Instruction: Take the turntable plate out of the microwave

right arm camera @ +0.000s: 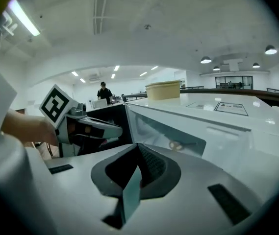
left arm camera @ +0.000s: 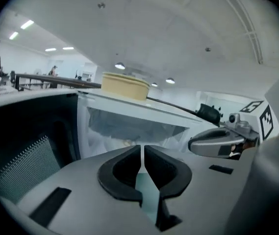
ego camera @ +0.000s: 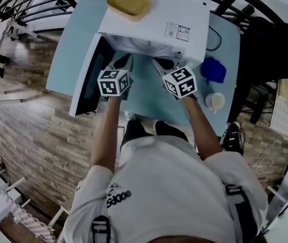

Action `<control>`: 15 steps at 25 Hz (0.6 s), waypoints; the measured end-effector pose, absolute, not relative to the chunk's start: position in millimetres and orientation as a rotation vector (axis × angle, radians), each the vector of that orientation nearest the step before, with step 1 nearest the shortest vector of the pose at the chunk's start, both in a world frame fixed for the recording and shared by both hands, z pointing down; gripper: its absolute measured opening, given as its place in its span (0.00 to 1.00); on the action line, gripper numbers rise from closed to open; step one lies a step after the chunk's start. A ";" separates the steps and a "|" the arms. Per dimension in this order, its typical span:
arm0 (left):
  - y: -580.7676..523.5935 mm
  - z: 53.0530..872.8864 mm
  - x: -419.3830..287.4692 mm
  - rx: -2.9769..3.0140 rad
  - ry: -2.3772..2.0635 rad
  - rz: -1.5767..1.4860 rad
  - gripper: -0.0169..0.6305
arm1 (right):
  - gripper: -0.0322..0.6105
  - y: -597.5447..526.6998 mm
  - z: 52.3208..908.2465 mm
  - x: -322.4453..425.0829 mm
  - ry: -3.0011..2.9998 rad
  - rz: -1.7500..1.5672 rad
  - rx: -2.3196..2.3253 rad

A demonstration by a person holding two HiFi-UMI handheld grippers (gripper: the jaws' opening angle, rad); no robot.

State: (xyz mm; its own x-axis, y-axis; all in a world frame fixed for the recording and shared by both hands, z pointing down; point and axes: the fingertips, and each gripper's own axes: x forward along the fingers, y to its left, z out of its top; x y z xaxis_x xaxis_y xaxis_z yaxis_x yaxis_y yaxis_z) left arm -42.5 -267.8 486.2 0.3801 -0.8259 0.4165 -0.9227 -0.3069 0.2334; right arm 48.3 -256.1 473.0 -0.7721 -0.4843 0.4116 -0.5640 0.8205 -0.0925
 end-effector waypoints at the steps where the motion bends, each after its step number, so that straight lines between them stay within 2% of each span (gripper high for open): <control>1: -271.8 491.0 -43.8 2.193 -1.493 0.258 0.06 | 0.05 -261.3 478.2 45.1 -2.613 0.287 0.806; 5: -289.5 513.8 -50.5 2.147 -1.474 0.193 0.07 | 0.05 -282.3 498.1 31.6 -2.557 0.257 0.834; 6: -293.7 520.2 -51.3 2.142 -1.464 0.195 0.08 | 0.05 -287.3 502.7 27.8 -2.546 0.259 0.838; 8: -303.0 532.7 -53.7 2.117 -1.440 0.183 0.19 | 0.06 -297.0 511.6 20.0 -2.527 0.261 0.850; 10: -312.7 545.2 -57.2 2.073 -1.422 0.145 0.20 | 0.06 -304.7 521.1 13.1 -2.511 0.263 0.853; 12: -322.0 556.7 -59.7 2.032 -1.406 0.105 0.21 | 0.18 -308.9 529.1 7.1 -2.509 0.273 0.838; 15: -334.9 569.9 -59.8 2.006 -1.385 0.087 0.24 | 0.19 -314.3 539.6 4.4 -2.499 0.285 0.832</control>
State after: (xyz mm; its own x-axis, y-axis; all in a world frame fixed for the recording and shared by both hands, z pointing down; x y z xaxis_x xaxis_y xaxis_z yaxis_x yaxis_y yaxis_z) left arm -59.8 -334.9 569.9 0.4294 -0.8002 0.4186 -0.8463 -0.1947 0.4959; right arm 4.4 -314.3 539.6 -0.6958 -0.5063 0.5095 -0.6080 0.7928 -0.0424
